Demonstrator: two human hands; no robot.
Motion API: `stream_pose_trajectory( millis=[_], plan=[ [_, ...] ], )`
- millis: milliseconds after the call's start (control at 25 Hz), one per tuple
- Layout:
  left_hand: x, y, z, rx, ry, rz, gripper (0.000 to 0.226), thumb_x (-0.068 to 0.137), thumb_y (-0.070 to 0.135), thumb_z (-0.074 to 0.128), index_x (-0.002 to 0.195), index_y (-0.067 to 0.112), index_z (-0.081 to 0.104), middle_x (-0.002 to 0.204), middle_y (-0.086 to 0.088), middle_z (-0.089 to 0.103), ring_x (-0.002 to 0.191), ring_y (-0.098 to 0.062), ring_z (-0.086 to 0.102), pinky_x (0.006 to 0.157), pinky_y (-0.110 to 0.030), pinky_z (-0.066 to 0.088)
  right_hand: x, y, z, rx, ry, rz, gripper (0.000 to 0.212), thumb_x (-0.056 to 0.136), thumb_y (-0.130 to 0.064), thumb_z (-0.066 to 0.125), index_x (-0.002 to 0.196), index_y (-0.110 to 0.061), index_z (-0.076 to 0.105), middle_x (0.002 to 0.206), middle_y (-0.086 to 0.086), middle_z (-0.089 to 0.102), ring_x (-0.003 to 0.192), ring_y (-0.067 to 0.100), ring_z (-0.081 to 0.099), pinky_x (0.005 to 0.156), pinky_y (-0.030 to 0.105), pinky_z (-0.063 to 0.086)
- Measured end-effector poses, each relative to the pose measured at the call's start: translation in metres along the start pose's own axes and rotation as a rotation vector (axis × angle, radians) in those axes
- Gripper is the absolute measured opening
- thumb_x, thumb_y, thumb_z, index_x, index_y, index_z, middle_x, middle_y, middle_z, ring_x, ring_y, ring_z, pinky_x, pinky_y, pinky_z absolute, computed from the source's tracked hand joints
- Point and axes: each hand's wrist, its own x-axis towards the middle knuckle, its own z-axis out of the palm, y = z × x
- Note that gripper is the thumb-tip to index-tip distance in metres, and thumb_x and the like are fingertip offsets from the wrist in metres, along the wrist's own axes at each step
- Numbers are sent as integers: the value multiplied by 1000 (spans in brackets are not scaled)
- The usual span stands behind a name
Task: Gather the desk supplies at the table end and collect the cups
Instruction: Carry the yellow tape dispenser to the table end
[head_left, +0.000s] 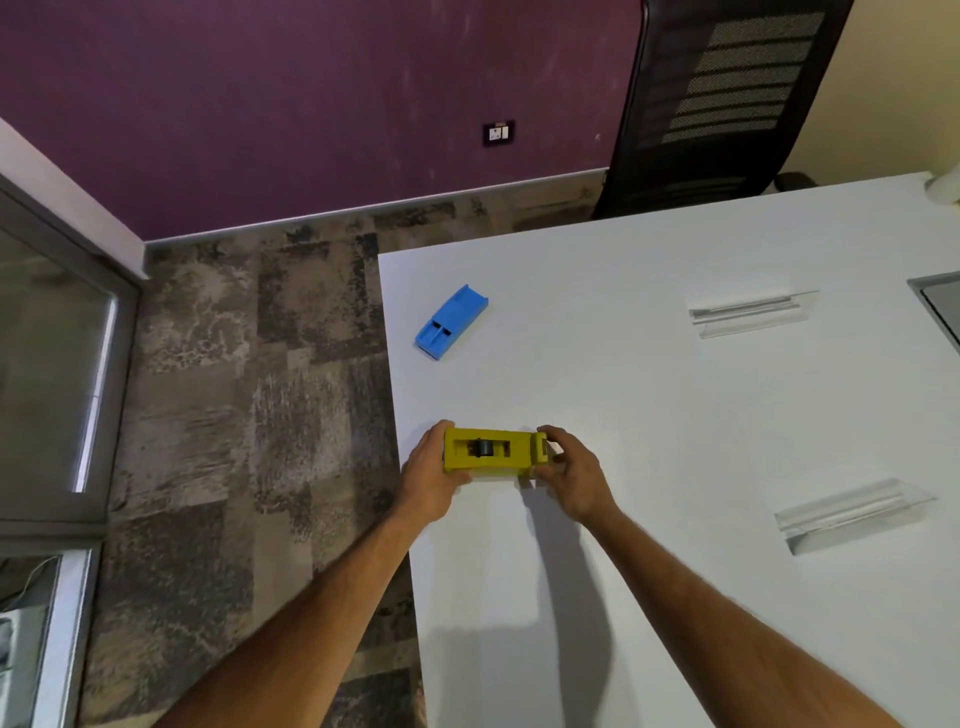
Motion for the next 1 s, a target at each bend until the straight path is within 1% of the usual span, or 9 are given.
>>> stream_pose_trajectory(
  millis=[120, 160, 240, 320, 400, 640, 800, 920, 1000],
  plan=[
    [-22, 13, -11, -36, -18, 26, 62, 83, 5, 79, 128, 30, 44, 130, 0, 50, 115, -18, 57, 81, -16, 51, -16, -11, -14, -4, -22, -104, 53, 84, -23, 71, 135, -22, 55, 133, -3, 58, 118, 18, 58, 98, 37, 50],
    [-32, 20, -16, -64, -25, 35, 61, 83, 6, 78, 126, 32, 44, 131, 0, 47, 116, -17, 57, 81, -14, 51, -23, -16, -20, 30, -37, -109, 52, 86, -18, 72, 135, -22, 54, 135, -3, 57, 119, 18, 59, 99, 36, 49],
    [-53, 36, -24, -137, -44, 41, 59, 83, 5, 78, 126, 30, 47, 132, 1, 42, 117, -18, 58, 80, -13, 54, -41, -32, -31, 138, -82, -73, 49, 87, -13, 72, 131, -26, 54, 134, -2, 56, 108, 21, 67, 92, 34, 53],
    [-80, 51, -32, -196, -41, 42, 59, 82, 4, 79, 126, 29, 49, 133, 1, 41, 116, -18, 60, 82, -15, 56, -66, -50, -40, 230, -105, -53, 45, 88, -9, 70, 126, -28, 55, 131, -1, 58, 93, 19, 71, 81, 28, 54],
    [-107, 65, -39, -237, -13, 51, 58, 81, 4, 80, 123, 32, 51, 134, 1, 40, 114, -17, 60, 84, -22, 58, -88, -67, -47, 308, -101, -72, 44, 88, -7, 69, 124, -29, 56, 128, -3, 60, 90, 16, 71, 74, 25, 53],
    [-181, 96, -52, -357, -15, 73, 60, 84, 13, 79, 127, 39, 46, 137, -1, 52, 120, -21, 58, 76, -17, 54, -154, -98, -64, 515, -68, -58, 36, 91, -24, 70, 124, -32, 62, 125, 0, 66, 109, 23, 66, 79, 34, 56],
    [-221, 101, -52, -372, -4, 140, 63, 87, 14, 77, 136, 37, 44, 140, 1, 52, 124, -22, 55, 70, -11, 53, -204, -101, -68, 627, -74, -26, 28, 93, -30, 66, 120, -28, 66, 123, 12, 66, 99, 26, 67, 76, 34, 56],
    [-253, 96, -48, -421, -17, 172, 67, 87, 19, 77, 143, 37, 43, 143, 6, 52, 126, -21, 54, 84, -18, 52, -245, -103, -70, 660, -59, -20, 27, 93, -22, 66, 120, -20, 66, 119, 17, 66, 82, 24, 68, 77, 40, 59],
    [-273, 87, -45, -464, -13, 148, 75, 83, 28, 80, 147, 36, 41, 145, 6, 53, 129, -21, 54, 97, -34, 49, -271, -104, -69, 680, -41, -15, 27, 92, -17, 66, 119, -15, 67, 116, 20, 66, 72, 22, 68, 81, 47, 59]
  ],
)
